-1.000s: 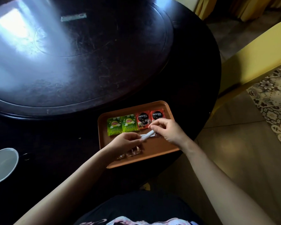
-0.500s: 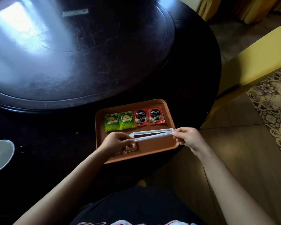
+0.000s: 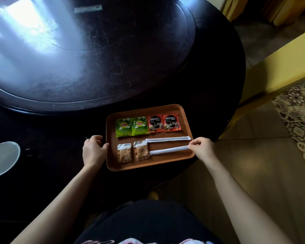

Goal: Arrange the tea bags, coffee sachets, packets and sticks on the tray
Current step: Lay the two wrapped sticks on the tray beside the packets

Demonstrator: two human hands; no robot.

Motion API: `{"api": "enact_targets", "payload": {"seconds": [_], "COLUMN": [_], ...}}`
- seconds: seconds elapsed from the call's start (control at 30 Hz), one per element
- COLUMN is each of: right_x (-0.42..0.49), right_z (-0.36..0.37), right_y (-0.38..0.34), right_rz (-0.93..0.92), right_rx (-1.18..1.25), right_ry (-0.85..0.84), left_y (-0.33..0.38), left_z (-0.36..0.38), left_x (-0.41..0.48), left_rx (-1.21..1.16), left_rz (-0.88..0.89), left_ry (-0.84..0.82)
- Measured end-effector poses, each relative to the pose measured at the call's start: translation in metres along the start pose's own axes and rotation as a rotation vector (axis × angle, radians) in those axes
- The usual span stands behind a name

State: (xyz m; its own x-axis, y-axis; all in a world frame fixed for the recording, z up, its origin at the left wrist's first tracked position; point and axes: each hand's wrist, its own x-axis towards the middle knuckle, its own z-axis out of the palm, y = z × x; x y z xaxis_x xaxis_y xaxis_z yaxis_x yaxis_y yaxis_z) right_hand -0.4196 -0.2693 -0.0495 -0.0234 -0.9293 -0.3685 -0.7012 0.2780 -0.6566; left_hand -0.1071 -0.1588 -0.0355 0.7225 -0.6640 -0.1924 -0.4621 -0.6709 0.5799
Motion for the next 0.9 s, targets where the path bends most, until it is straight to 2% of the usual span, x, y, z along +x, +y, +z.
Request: {"api": "enact_targets", "payload": {"seconds": [0.13, 0.23, 0.37, 0.73, 0.83, 0.9], "right_x": [-0.008, -0.016, -0.022, -0.019, -0.015, -0.007], "right_z": [0.004, 0.004, 0.013, 0.022, 0.017, 0.009], "right_y": [0.001, 0.002, 0.001, 0.003, -0.001, -0.005], "right_rz": [-0.126, -0.348, -0.557, -0.568, -0.530, -0.421], "right_rx": [-0.136, -0.299, -0.395, -0.382, -0.244, -0.099], "right_ry": [0.082, 0.178, 0.086, 0.072, 0.095, 0.208], "left_y": [-0.002, -0.001, 0.002, 0.000, -0.002, -0.003], "left_z": [0.006, 0.008, 0.009, 0.011, 0.011, 0.010], "left_x": [-0.001, -0.001, -0.001, -0.001, 0.000, 0.000], "left_rx": [-0.014, -0.027, -0.046, -0.078, -0.084, -0.094], "left_rz": [-0.034, -0.030, -0.022, -0.004, -0.013, -0.017], "left_ry": [-0.060, -0.062, -0.047, -0.032, -0.039, -0.051]}}
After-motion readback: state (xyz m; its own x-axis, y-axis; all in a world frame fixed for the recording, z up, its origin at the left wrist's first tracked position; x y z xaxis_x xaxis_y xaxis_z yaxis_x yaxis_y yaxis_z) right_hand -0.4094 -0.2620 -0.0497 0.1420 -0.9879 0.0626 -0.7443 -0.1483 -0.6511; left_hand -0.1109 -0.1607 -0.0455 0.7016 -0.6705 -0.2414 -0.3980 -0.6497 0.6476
